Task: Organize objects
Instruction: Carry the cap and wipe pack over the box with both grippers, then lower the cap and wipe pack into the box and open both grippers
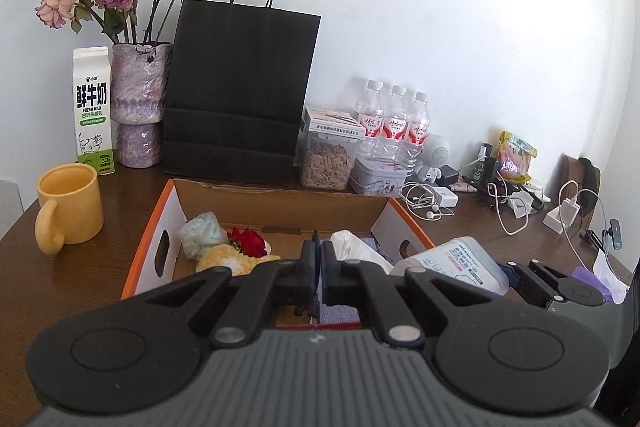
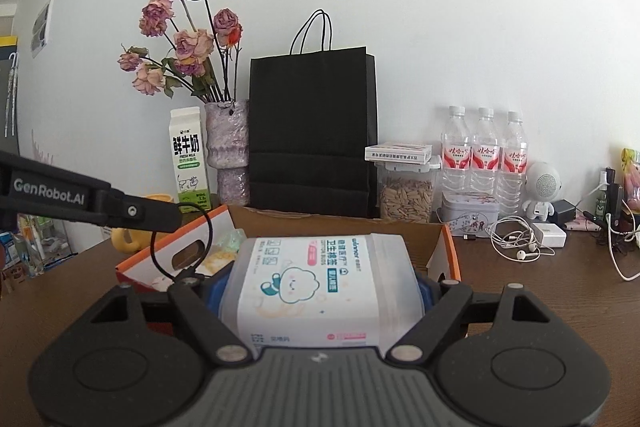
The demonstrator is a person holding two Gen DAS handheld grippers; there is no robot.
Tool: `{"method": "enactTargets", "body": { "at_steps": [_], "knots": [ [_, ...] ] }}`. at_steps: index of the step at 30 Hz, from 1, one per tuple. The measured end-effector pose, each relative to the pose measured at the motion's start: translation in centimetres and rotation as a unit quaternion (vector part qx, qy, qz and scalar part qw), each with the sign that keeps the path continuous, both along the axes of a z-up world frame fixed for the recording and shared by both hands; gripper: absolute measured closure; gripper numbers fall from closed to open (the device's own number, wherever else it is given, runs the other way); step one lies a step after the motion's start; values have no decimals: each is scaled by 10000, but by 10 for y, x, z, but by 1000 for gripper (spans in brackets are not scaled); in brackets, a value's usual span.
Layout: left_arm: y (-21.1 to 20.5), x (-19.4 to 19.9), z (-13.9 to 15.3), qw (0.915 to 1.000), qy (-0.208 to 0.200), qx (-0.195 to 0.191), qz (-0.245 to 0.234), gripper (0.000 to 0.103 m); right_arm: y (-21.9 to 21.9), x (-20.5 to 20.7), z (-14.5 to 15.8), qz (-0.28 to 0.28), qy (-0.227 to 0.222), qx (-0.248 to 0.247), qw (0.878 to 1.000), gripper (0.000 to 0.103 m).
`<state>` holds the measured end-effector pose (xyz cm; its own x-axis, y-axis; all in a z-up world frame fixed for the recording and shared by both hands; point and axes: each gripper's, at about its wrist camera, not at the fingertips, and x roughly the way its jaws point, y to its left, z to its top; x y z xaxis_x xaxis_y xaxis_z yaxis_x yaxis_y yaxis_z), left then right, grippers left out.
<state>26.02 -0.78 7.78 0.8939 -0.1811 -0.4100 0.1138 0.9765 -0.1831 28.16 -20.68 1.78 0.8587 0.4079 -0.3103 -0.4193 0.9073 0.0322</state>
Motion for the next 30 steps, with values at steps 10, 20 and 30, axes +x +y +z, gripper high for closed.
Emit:
{"method": "enactTargets", "body": {
  "at_steps": [10,20,30],
  "knots": [
    [6,57,-11,9997,-41,-214,89,100,17,68,-4,-235,171,50,9996,21],
    [7,102,-31,9998,95,-72,179,99,28,126,-18,-358,483,-96,9981,21],
    [7,91,-29,9963,-290,254,773,0,22,124,-20,-355,557,-90,9978,0]
  ]
}}
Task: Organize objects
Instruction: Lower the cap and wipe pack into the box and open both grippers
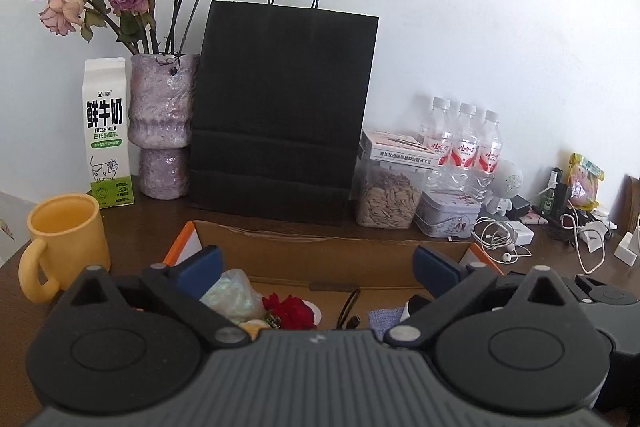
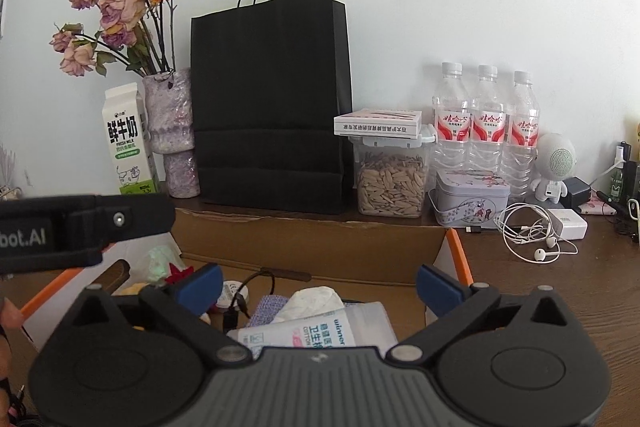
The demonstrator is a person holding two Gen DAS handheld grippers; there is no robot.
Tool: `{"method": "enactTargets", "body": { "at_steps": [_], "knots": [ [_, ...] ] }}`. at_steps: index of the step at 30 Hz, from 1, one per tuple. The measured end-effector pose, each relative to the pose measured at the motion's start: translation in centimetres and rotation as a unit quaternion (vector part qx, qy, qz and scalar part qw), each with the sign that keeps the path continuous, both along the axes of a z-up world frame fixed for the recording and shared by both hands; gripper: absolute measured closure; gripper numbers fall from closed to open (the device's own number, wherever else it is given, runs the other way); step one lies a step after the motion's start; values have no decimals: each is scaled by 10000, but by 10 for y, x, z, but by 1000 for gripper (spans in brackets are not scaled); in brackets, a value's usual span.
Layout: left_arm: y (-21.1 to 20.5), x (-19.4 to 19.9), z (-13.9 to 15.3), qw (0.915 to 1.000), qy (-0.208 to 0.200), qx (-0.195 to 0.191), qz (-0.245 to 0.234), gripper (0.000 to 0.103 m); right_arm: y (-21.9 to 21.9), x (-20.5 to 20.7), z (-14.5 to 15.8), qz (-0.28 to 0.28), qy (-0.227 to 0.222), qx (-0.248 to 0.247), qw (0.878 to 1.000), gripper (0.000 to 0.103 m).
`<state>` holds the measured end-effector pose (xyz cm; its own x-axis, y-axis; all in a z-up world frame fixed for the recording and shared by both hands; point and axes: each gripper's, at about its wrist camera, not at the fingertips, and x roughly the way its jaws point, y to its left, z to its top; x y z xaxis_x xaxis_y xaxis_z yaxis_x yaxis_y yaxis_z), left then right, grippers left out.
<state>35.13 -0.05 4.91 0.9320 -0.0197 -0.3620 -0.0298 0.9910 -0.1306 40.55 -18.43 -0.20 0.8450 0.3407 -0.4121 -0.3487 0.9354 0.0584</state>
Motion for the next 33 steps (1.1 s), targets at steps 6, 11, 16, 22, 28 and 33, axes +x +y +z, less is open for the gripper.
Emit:
{"method": "enactTargets", "body": {
  "at_steps": [6,11,16,22,28,33],
  "knots": [
    [3,1,0,9999,118,-40,24,0,0,-4,2,16,-25,-48,10000,0],
    [5,-2,-2,9998,172,-40,27,0,-1,-7,2,0,-21,-83,10000,0],
    [4,-8,-2,9998,201,-7,19,0,-4,-14,4,-16,-58,-101,9999,0],
    [7,-23,1,9998,179,-40,49,0,-8,-29,7,-2,-81,-95,9999,0],
    [14,-46,2,9998,185,-38,115,0,-17,-53,8,-27,-127,-125,9998,0],
    [20,-63,-3,9992,356,6,165,0,-24,-73,6,-49,-100,-166,9998,0]
  ]
}}
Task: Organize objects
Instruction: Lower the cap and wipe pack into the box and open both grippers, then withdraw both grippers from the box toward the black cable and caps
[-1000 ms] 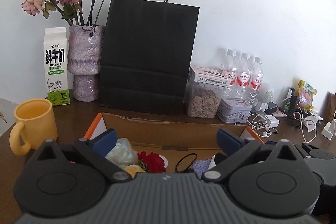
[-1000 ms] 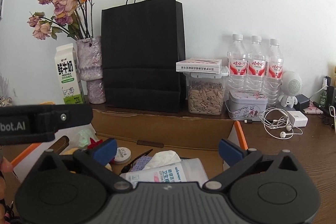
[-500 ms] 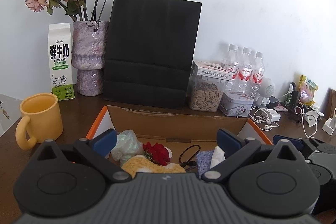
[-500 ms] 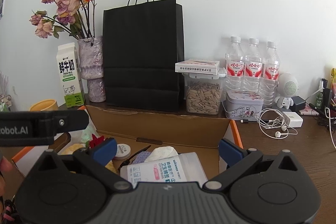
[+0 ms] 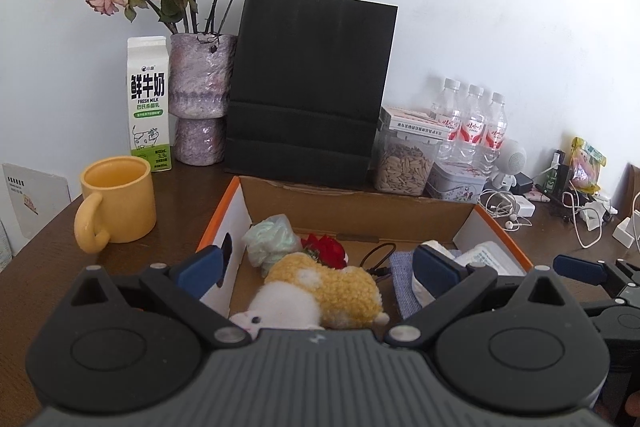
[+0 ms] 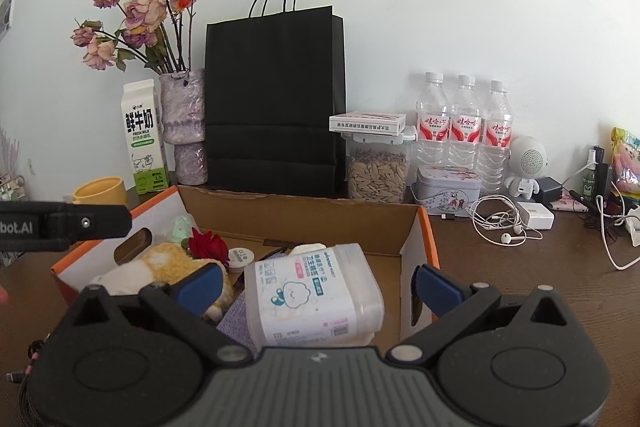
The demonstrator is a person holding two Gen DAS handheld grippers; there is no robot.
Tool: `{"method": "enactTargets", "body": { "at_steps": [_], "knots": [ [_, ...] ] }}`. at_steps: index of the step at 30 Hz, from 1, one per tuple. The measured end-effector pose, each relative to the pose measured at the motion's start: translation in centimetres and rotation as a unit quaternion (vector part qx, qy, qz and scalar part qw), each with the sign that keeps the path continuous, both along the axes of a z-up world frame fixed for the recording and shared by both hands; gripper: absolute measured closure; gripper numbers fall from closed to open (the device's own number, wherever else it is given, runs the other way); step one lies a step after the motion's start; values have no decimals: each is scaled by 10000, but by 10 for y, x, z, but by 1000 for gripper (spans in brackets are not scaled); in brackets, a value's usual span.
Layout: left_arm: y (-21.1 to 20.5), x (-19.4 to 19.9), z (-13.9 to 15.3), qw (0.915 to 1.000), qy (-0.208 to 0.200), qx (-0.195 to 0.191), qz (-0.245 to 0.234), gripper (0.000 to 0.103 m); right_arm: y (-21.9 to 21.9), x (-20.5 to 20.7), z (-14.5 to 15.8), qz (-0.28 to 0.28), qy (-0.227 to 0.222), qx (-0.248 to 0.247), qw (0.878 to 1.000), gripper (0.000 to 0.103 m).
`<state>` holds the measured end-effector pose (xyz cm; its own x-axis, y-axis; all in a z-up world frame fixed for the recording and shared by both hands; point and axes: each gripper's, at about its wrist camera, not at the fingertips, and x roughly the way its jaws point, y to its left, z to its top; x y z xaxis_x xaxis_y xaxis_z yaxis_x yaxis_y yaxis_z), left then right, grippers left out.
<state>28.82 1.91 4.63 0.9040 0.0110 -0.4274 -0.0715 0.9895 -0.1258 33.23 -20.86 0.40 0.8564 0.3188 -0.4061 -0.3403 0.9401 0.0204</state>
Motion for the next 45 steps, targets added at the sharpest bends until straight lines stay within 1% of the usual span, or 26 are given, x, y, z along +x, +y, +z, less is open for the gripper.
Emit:
{"method": "enactTargets", "body": {
  "at_steps": [9,16,22,24,26,28,30,32,33,34,35,37,39,43,44,45],
  "knots": [
    [12,-35,-17,9987,397,300,-48,0,-17,-42,-7,30,85,-233,9997,0],
    [23,-55,-34,9964,744,416,-44,0,-32,-66,-25,68,393,-492,9980,0],
    [28,-64,-45,9940,999,426,-128,0,-41,-75,-42,232,705,-713,9947,0],
    [28,-67,-48,9934,1046,433,-167,0,-43,-76,-47,273,805,-737,9937,4],
    [28,-69,-50,9929,1097,430,-171,0,-45,-74,-52,331,917,-723,9926,16],
    [28,-70,-51,9926,1125,427,-174,0,-45,-71,-56,367,1010,-695,9918,22],
    [28,-72,-51,9926,1128,417,-194,0,-46,-69,-58,387,1068,-652,9914,32],
    [27,-72,-50,9924,1136,433,-191,0,-48,-68,-59,415,1120,-590,9911,47],
    [28,-73,-50,9924,1138,428,-196,0,-48,-68,-60,422,1141,-576,9909,51],
    [28,-73,-50,9924,1143,415,-204,0,-49,-68,-60,436,1149,-564,9908,59],
    [28,-73,-50,9923,1150,410,-208,0,-49,-68,-60,467,1162,-540,9907,64],
    [28,-73,-51,9921,1166,411,-218,0,-50,-69,-60,512,1180,-499,9904,66],
    [28,-73,-51,9918,1192,410,-228,0,-50,-69,-61,539,1198,-498,9901,71],
    [27,-73,-52,9911,1233,425,-253,0,-50,-69,-61,591,1192,-460,9900,89],
    [27,-73,-52,9910,1240,433,-257,0,-50,-70,-61,599,1183,-460,9901,92],
    [27,-73,-52,9909,1246,438,-261,0,-50,-70,-61,593,1171,-469,9902,92]
  ]
}}
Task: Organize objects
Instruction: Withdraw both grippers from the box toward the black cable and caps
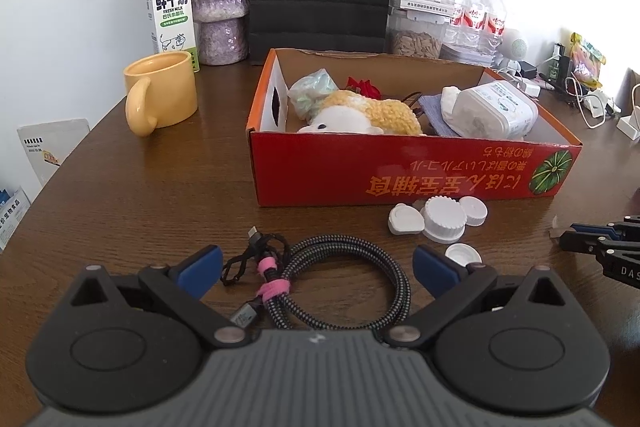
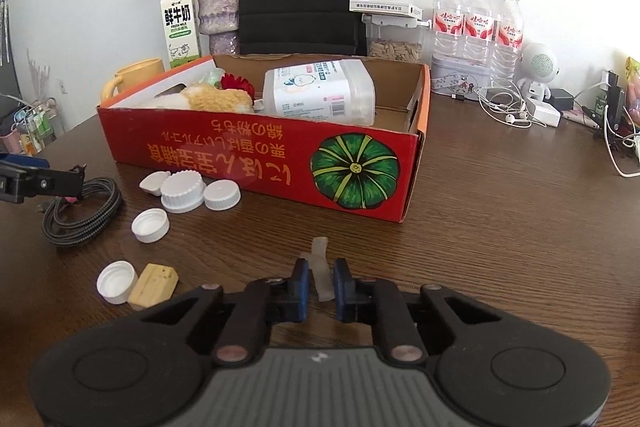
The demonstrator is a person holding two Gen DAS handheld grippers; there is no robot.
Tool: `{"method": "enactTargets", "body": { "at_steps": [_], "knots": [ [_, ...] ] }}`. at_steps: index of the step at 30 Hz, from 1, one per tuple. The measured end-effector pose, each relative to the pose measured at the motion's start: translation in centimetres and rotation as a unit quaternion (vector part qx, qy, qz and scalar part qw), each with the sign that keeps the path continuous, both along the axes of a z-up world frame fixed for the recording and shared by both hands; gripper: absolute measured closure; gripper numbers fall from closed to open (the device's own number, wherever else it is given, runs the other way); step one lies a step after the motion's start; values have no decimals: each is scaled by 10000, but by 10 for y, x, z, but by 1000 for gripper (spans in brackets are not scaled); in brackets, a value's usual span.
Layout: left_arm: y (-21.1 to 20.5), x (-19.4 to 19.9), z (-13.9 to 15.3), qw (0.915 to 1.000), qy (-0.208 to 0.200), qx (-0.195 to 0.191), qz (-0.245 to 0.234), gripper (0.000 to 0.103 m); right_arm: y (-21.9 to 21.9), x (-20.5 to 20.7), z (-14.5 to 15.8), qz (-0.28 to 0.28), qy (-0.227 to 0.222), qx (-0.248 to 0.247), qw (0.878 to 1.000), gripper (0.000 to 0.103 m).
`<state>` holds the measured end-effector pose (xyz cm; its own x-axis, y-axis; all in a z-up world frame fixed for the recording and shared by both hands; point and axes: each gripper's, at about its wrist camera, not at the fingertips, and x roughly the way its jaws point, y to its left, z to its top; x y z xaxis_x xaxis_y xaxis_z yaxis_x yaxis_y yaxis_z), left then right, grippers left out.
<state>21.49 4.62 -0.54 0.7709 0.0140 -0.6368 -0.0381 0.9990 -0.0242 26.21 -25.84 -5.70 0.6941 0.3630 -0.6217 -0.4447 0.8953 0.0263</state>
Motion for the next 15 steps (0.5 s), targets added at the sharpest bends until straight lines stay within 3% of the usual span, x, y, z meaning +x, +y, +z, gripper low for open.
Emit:
{"method": "enactTargets", "body": {
  "at_steps": [9,15],
  "knots": [
    [-6,2,-5,9995,247,82,-167,0,2,-9,3,16,-261,29,9997,97],
    [-9,9,-9,9971,664,-7,-370,0,4,-16,7,-22,-552,127,9984,97]
  ]
}}
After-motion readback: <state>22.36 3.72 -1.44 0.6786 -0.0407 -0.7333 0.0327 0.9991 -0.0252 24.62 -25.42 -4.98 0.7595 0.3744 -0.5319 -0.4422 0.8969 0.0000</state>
